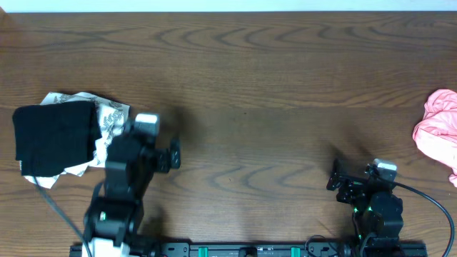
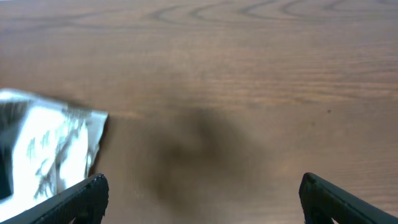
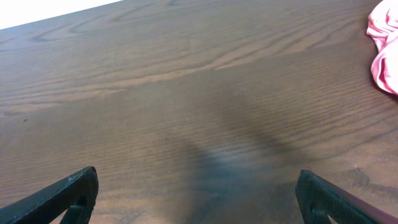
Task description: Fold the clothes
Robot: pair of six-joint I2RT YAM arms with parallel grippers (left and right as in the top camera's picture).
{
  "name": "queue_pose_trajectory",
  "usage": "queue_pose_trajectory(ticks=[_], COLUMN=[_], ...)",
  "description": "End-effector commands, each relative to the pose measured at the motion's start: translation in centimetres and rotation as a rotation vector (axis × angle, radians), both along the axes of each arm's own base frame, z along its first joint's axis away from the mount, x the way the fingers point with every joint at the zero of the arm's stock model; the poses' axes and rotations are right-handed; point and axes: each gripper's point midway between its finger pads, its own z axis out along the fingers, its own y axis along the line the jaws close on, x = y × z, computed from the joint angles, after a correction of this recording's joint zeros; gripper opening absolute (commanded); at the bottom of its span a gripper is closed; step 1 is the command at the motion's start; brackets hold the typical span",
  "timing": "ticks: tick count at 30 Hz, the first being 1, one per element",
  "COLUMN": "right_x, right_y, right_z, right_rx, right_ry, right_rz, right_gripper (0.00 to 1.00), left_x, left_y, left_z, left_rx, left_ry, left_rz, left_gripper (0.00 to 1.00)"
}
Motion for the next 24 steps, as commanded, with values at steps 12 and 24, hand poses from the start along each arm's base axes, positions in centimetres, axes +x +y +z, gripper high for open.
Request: queue_pose_trajectory(ticks=[12, 24], right_x=[0.0, 0.0], right_y=[0.2, 0.2], right_z=[0.0, 0.0], right_rx=[0.005, 0.005], right_ry=[-0.005, -0.005], right_rz=[0.006, 0.006], right_gripper=[0.99, 0.99], left_x=[-4.0, -4.1], left_y=[0.8, 0.8], left_z=[-4.8, -4.2], left_rx=[-0.097, -0.114], left_ry=[-0.145, -0.253], left_rz=[0.013, 0.015], left_gripper=[0.98, 0.98])
